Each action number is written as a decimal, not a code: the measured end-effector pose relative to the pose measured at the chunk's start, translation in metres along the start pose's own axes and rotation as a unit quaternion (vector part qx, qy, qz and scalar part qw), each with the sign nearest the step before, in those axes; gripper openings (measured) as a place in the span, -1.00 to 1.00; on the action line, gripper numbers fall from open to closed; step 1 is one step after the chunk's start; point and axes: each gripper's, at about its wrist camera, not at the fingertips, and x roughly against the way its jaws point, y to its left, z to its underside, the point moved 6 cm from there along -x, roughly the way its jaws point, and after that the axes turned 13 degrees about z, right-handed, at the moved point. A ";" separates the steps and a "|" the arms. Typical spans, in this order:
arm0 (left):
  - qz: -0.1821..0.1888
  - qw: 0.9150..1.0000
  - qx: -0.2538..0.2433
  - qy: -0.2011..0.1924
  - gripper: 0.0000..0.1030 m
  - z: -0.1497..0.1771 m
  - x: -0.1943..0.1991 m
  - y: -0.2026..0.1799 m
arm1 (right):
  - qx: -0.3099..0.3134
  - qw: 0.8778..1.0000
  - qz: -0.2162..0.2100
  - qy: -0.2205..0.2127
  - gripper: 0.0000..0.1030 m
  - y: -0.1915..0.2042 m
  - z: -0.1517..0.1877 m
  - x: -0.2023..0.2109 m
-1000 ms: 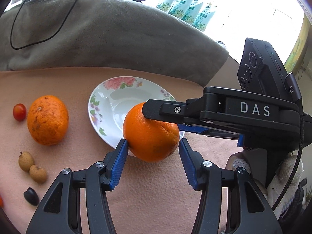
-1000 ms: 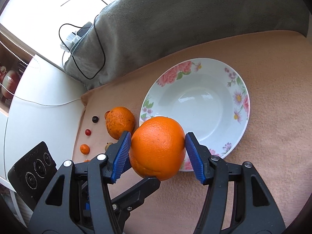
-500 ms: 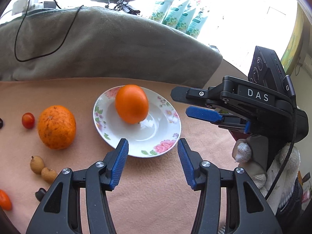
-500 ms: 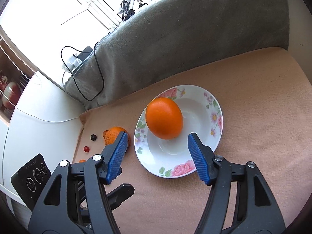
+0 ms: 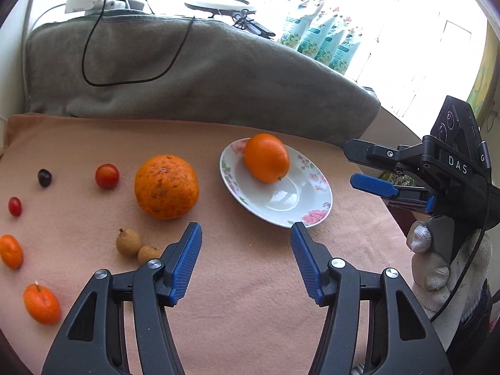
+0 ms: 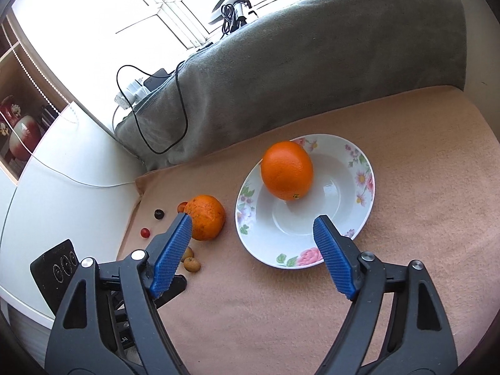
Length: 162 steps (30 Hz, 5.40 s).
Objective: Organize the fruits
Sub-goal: 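Open the right tool and withdraw from the plate, then lower the right tool to the brown longan and close on it, then carry the longan with the right tool into the plate while the left tool grips a tangerine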
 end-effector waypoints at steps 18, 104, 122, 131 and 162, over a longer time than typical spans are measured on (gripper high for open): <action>-0.099 0.994 0.027 -0.047 0.17 0.040 0.092 0.067 | 0.075 0.997 -0.029 0.022 0.60 0.053 0.030 -0.015; -0.087 0.989 0.105 -0.050 -0.24 0.057 0.089 0.119 | 0.222 0.973 -0.004 0.058 -0.44 0.129 0.087 -0.084; -0.019 0.998 0.031 -0.041 -0.24 0.018 0.044 0.047 | 0.170 0.985 0.036 -0.005 -0.44 0.063 0.049 -0.027; 0.014 1.000 -0.005 -0.020 -0.24 0.003 0.005 0.010 | 0.139 0.988 0.063 -0.018 -0.44 0.021 0.035 -0.014; 0.028 0.998 -0.039 0.035 -0.24 -0.014 -0.077 -0.025 | 0.095 0.991 0.096 -0.002 -0.44 -0.038 0.011 -0.041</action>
